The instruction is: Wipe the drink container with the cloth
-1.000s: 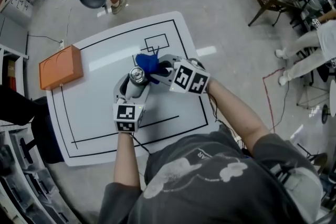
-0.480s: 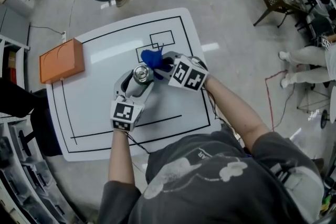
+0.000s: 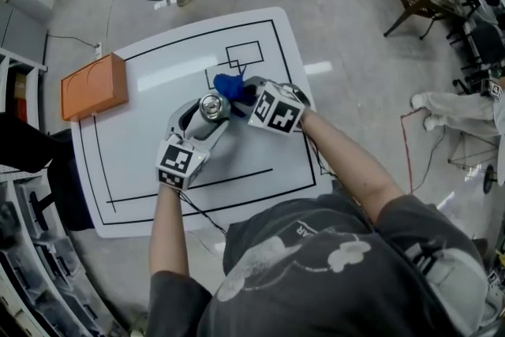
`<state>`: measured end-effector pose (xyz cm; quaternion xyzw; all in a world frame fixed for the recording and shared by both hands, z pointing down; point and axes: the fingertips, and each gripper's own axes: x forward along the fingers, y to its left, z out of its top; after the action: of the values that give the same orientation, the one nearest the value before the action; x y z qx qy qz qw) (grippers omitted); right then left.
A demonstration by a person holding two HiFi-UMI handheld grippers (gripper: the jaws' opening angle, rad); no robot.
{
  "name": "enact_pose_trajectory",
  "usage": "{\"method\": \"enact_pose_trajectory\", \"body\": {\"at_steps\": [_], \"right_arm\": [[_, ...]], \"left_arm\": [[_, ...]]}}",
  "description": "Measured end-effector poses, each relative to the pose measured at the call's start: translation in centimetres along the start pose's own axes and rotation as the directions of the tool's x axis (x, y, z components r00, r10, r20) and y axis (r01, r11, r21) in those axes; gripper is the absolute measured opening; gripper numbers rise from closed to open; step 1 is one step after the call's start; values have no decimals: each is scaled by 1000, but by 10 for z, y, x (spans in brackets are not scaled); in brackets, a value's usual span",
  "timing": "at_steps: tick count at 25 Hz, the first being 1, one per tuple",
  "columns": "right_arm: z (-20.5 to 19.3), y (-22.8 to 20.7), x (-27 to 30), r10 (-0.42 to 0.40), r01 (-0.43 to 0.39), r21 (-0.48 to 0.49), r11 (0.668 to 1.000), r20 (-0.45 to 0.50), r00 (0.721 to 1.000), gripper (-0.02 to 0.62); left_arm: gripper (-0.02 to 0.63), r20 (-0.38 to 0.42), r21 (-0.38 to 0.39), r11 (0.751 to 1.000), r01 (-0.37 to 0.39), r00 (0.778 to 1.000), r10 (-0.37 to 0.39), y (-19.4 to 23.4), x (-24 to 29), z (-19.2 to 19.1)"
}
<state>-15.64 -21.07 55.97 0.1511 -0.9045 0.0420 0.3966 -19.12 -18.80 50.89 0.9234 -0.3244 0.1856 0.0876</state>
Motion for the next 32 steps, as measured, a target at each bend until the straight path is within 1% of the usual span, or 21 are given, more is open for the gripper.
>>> {"method": "enact_pose_trajectory", "body": {"at_steps": [3,6,8,10,12,14,16,17,18,20,22,24,26,28,31,32], "right_arm": [[1,3,-5,-2,2,-3,1000,1,1000,41],[1,7,-9,-6,6,2,1000,3,1000,42],[0,8,-13,-19,19,8,1000,3,1000,42],[0,7,-17,-35,35,22,999,8,999,43],[2,6,-22,-51,50,39,998,17,999,43],[1,6,-28,-67,65,51,997,25,997,43],[-2,7,-35,-79,77,57,995,33,996,43],[-4,7,-38,-84,81,61,995,38,996,43],[-7,6,-41,-87,84,65,994,45,995,43],[-11,3,-49,-87,83,76,994,61,994,43],[-15,0,-57,-83,77,83,994,75,994,43],[-18,-3,-62,-80,73,79,994,85,993,43],[-20,-5,-66,-77,70,68,995,98,992,43],[-22,-7,-71,-71,64,62,996,116,991,43],[-27,-9,-79,-50,43,52,998,134,990,43],[-29,-10,-82,-44,38,45,998,135,990,43]], "left_arm": [[313,3,29,997,72,997,-72,-1,-1,0],[313,-7,64,988,141,990,-141,-1,-4,1],[313,-16,80,984,157,988,-156,-3,-3,2],[313,-16,79,986,147,989,-146,-3,-3,2],[314,-10,43,992,118,993,-118,-2,-3,1],[316,3,-17,998,66,998,-66,0,-7,-1],[322,28,-80,997,-19,999,21,1,-14,-1],[324,42,-119,990,-73,996,78,1,-18,0],[327,51,-162,978,-131,989,141,1,-22,1],[334,47,-252,937,-242,964,262,1,-26,1],[339,21,-324,885,-336,932,361,-3,-24,0],[344,-19,-372,828,-420,895,446,-6,-20,-4],[348,-55,-412,765,-495,851,522,-7,-16,-7],[350,-79,-437,705,-558,805,588,-6,-11,-6],[350,-123,-431,630,-646,734,668,-2,-2,-5],[350,-145,-427,600,-676,707,693,0,-1,-6]]}}
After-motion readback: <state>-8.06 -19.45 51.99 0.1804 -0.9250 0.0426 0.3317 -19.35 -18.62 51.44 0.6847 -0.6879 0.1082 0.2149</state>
